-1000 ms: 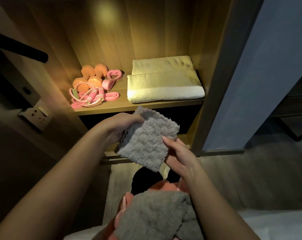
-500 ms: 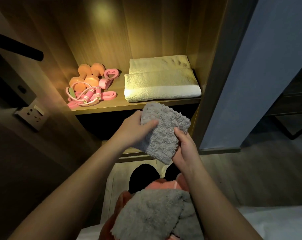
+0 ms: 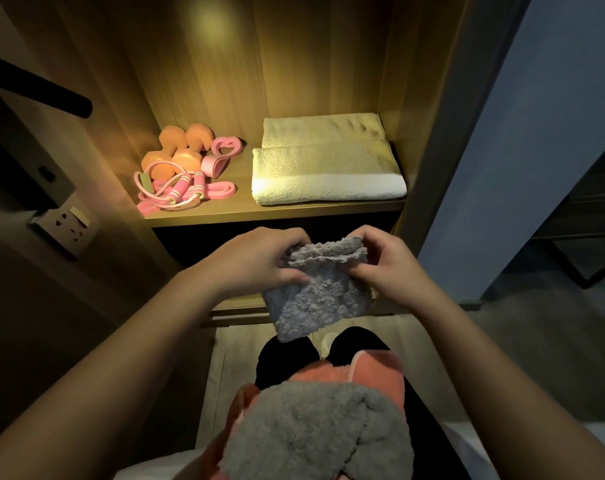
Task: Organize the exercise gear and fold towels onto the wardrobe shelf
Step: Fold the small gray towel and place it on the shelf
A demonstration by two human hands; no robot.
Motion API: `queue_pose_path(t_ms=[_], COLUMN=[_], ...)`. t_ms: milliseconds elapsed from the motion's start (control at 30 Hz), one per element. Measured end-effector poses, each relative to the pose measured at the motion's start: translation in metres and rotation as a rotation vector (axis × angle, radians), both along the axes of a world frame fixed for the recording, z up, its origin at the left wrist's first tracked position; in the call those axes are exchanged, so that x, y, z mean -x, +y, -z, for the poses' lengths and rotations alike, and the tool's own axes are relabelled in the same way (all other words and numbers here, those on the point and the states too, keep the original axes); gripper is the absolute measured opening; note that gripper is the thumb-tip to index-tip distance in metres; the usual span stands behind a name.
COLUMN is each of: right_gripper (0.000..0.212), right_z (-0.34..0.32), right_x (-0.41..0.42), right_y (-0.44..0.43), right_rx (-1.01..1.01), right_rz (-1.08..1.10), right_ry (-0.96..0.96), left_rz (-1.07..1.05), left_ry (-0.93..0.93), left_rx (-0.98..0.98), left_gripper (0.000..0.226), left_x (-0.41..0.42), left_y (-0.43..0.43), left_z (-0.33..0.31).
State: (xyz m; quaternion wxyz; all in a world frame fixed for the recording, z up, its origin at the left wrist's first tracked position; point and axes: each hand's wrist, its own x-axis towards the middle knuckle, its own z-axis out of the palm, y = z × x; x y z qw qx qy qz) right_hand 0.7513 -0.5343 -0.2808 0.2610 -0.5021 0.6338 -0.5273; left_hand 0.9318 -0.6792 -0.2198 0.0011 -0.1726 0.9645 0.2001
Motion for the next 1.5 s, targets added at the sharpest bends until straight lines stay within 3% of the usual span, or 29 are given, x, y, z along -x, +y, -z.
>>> queue_pose_path(t_ms=[67, 167, 267, 367, 467, 533, 633, 733, 800, 867, 933, 1033, 1100, 1200, 1333, 1500], right_gripper=[0.033, 0.052, 0.062, 0.046, 0.014, 0.008, 0.012, 0.013, 0.012, 0.014, 0.018, 0.018, 0.02, 0.018, 0.018, 0.033], right_z=[0.002, 0.001, -0.01, -0.027, -0.038, -0.039, -0.041, -0.042, -0.044, -0.043, -0.041, -0.035, -0.031, -0.025, -0.02, -0.007], right_x=[0.001, 0.003, 0.002, -0.005, -0.01, -0.01, -0.014, -0.015, -0.009, -0.003, -0.003, -0.005, -0.001, 0.003, 0.009, 0.009], right_y=[0.004, 0.009, 0.009, 0.001, -0.002, -0.002, -0.005, -0.01, -0.008, -0.006, -0.007, -0.012, -0.014, -0.016, -0.021, -0.031], right_rx=[0.028, -0.021, -0.133, -0.107, -0.14, -0.165, -0.211, -0.193, -0.196, -0.223, -0.23, -0.168, -0.122, -0.061, 0.013, -0.032], right_rz=[0.021, 0.011, -0.042, -0.111, -0.11, -0.111, -0.192, -0.149, -0.108, -0.108, -0.123, -0.035, 0.034, 0.073, 0.159, 0.269], right_ry=[-0.031, -0.056, 0.221, 0.467, 0.462, 0.448, 0.402, 0.315, 0.24, 0.164, 0.129, -0.001, -0.075, -0.063, 0.035, 0.065], left_rz=[-0.033, -0.108, -0.162, -0.116, -0.137, -0.175, -0.181, -0.225, -0.229, -0.178, -0.149, -0.17, -0.169, -0.113, -0.022, -0.198], left_ry=[0.028, 0.212, 0.401, 0.49, 0.567, 0.599, 0.603, 0.566, 0.421, 0.31, 0.332, 0.434, 0.474, 0.424, 0.302, 0.345], left_rx=[-0.085, -0.252, -0.427, -0.408, -0.382, -0.364, -0.29, -0.4, -0.47, -0.402, -0.384, -0.555, -0.601, -0.601, -0.542, -0.765], left_gripper=[0.026, 0.014, 0.016, 0.016, 0.017, 0.016, 0.014, 0.03, 0.046, 0.041, 0.035, 0.047, 0.041, 0.032, 0.039, 0.041], left_x=[-0.009, -0.02, -0.022, -0.015, -0.011, -0.01, -0.005, 0.0, -0.005, -0.011, -0.011, -0.01, -0.013, -0.015, -0.014, -0.008], left_y=[-0.008, -0.012, -0.003, 0.008, 0.013, 0.014, 0.019, 0.014, 0.006, 0.001, 0.0, 0.0, -0.005, -0.009, -0.016, -0.024], left_z=[0.006, 0.015, 0.017, 0.017, 0.018, 0.02, 0.022, 0.021, 0.025, 0.033, 0.038, 0.035, 0.033, 0.032, 0.03, 0.028])
